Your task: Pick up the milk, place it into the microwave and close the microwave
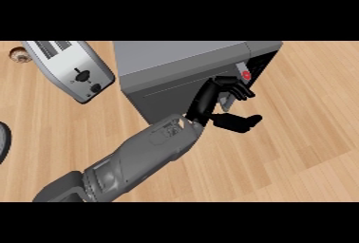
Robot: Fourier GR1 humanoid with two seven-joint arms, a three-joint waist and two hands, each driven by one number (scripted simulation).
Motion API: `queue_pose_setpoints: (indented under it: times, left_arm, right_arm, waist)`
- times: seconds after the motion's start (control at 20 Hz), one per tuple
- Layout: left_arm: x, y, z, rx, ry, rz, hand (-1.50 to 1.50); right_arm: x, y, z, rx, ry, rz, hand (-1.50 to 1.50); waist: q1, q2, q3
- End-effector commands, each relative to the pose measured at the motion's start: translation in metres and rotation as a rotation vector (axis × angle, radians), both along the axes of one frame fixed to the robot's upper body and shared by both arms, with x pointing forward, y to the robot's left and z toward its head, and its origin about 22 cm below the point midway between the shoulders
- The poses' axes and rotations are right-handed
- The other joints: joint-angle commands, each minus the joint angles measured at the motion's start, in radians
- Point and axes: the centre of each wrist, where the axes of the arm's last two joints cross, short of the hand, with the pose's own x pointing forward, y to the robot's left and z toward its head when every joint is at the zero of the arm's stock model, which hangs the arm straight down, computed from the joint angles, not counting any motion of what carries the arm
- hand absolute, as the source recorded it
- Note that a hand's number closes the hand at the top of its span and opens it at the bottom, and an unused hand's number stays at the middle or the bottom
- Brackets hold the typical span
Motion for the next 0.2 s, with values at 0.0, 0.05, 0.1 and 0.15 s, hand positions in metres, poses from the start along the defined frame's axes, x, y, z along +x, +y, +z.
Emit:
queue_pose_setpoints:
  times: [0.0,0.05,0.1,0.15]
  left_arm:
    - [0.0411,0.0703,-0.0215,0.057,0.070,0.330,-1.50]
    - [0.0397,0.0690,-0.0236,0.057,0.074,0.316,-1.50]
    - [0.0408,0.0726,-0.0239,0.056,0.076,0.322,-1.50]
    - [0.0432,0.0727,-0.0201,0.057,0.067,0.317,-1.50]
  right_arm:
    - [-0.0052,0.0012,0.0056,-0.009,-0.011,-0.004,-1.50]
    - [-0.0054,-0.0005,0.0042,-0.010,0.003,-0.006,-1.50]
    - [-0.0080,0.0009,0.0077,-0.016,-0.006,0.002,-1.50]
    - [-0.0083,0.0004,0.0066,0.004,-0.007,-0.003,-1.50]
  waist:
    - [0.042,0.004,-0.004]
    - [0.047,0.008,-0.002]
    - [0.043,0.000,-0.003]
    - [0.049,0.000,-0.002]
